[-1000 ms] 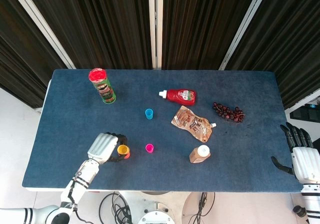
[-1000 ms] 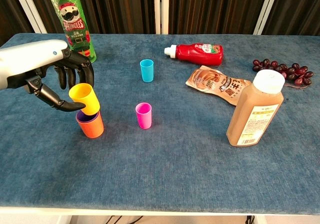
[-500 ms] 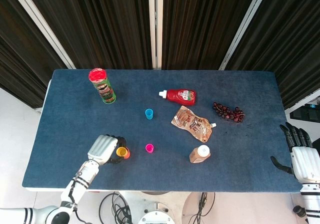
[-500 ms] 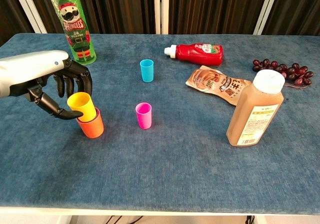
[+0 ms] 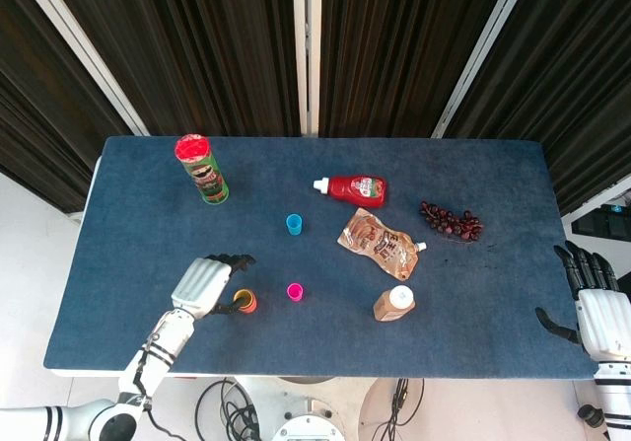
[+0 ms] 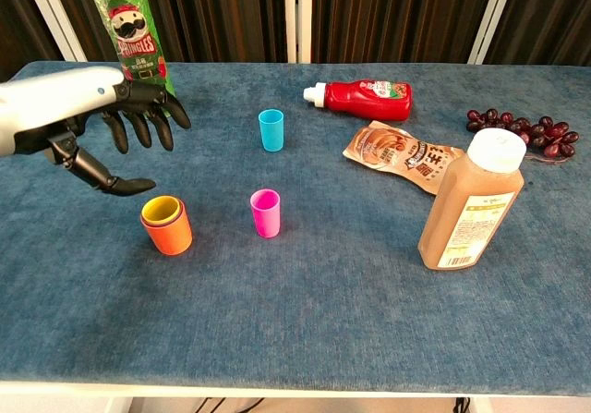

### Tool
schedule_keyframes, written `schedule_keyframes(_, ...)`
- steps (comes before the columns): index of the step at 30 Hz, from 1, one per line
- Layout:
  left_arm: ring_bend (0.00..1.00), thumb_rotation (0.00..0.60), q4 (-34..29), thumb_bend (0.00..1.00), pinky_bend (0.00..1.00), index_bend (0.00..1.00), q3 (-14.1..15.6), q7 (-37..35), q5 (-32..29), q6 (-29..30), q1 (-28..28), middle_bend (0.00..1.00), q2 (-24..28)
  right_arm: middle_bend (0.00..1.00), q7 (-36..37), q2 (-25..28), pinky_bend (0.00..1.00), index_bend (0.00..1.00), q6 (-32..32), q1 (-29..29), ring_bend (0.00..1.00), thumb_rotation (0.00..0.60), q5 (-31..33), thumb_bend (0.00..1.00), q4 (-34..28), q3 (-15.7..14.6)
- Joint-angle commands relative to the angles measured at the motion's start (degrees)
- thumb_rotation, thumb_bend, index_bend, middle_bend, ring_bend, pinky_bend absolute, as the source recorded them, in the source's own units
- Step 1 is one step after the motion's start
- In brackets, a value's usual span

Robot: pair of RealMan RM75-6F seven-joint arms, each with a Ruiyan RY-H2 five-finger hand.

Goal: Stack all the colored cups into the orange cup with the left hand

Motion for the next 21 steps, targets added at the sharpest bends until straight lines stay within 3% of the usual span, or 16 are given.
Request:
schedule_keyframes(1,0.31,0.6,1.46,0.26,0.4,0.26,-3.39,-0.3,0.04,0.56,-1.53,0.32,-0.12,0.0,-0.14,-0.03,0.0,0.0,0.16,-0.04,0.0,0.6,-0.31,0.17,-0.15,-0.12)
schedule_keyframes(5,0.31,0.6,7.08,0.26,0.4,0.27,-9.01,0.17,-4.87,-2.57,-5.91,0.32,-2.05,0.0,-0.25,-0.32,0.0,0.0,0.63,-0.22,0.0,0.6,-1.18,0.17,-0.51,-0.49)
schedule_keyframes(8,0.31,0.6,11.55,0.25,0.41,0.28,-11.56,0.49,-9.83,-6.87,-9.54,0.32,-3.98,0.0,-0.53,-0.38,0.0,0.0,0.66,-0.3,0.0,0.6,-1.5,0.17,-0.64,-0.75)
schedule_keyframes(21,0.31,0.6,29.42,0.22,0.41,0.26,-13.21,2.76,-19.08,-15.63,-20.4,0.32,-14.75,0.0,-1.27,-0.81,0.0,0.0,0.58,-0.33,0.0,0.6,-2.19,0.17,-0.49,-1.29)
